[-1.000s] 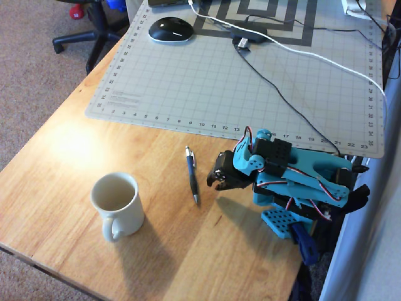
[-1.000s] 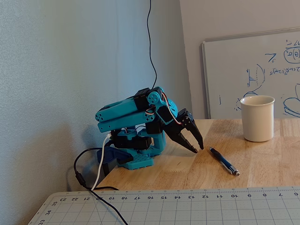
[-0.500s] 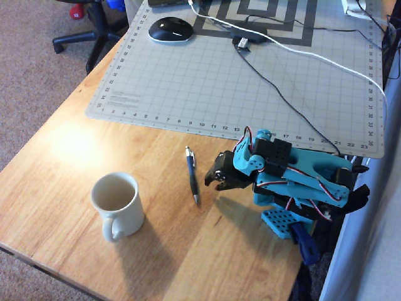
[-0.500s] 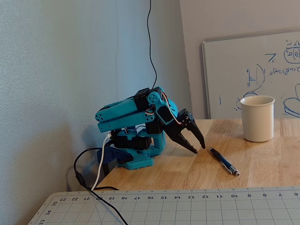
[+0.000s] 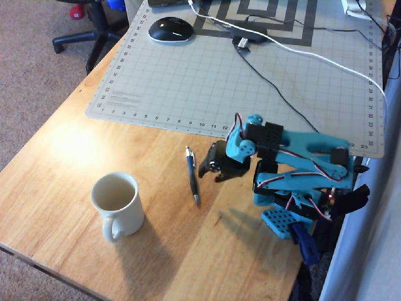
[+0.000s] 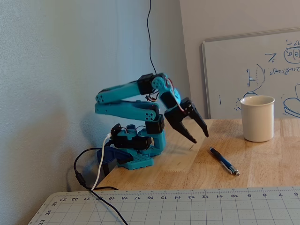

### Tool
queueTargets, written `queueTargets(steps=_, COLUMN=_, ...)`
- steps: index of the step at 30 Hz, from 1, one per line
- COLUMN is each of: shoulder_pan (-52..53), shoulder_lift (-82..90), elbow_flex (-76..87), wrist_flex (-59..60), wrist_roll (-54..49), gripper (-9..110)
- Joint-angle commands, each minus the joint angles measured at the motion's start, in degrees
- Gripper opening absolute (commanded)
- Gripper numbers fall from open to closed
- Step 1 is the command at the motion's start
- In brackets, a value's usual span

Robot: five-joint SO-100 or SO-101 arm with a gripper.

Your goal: Grasp a pen and put it in a mug.

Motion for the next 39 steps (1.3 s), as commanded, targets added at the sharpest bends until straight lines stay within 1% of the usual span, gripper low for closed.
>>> queueTargets(steps=1, shoulder_pan=-0.4, shoulder_lift=-14.2, elbow_flex=-13.6, wrist_flex=0.0, wrist_roll=-3.7, gripper=15)
queueTargets(steps=6, shoulder_pan=-0.4, shoulder_lift=-33.0, elbow_flex=-28.6, wrist_flex=-0.1, wrist_roll=-6.3, gripper=15)
queueTargets(steps=11, shoulder_pan=0.0, shoulder_lift=-51.1, elbow_flex=-42.7, wrist_flex=-0.1, wrist_roll=-6.7, gripper=15)
queueTargets(steps=16, shoulder_pan=2.4, shoulder_lift=-63.5, elbow_flex=-49.7, wrist_flex=-0.1, wrist_roll=-6.7, gripper=16)
queueTargets(steps=23, shoulder_pan=2.6, shoulder_lift=-68.0, elbow_flex=-50.8, wrist_flex=0.8, wrist_roll=-6.7, gripper=25)
queueTargets(steps=27, shoulder_pan=2.5, shoulder_lift=-68.1, elbow_flex=-49.9, wrist_flex=0.9, wrist_roll=-6.8, gripper=25)
queueTargets(steps=31, shoulder_pan=2.8, shoulder_lift=-68.3, elbow_flex=-48.1, wrist_flex=0.9, wrist_roll=-9.5, gripper=25)
queueTargets(steps=39, shoulder_pan=6.4, shoulder_lift=-69.3, elbow_flex=-46.2, wrist_flex=0.7, wrist_roll=-12.3, gripper=25)
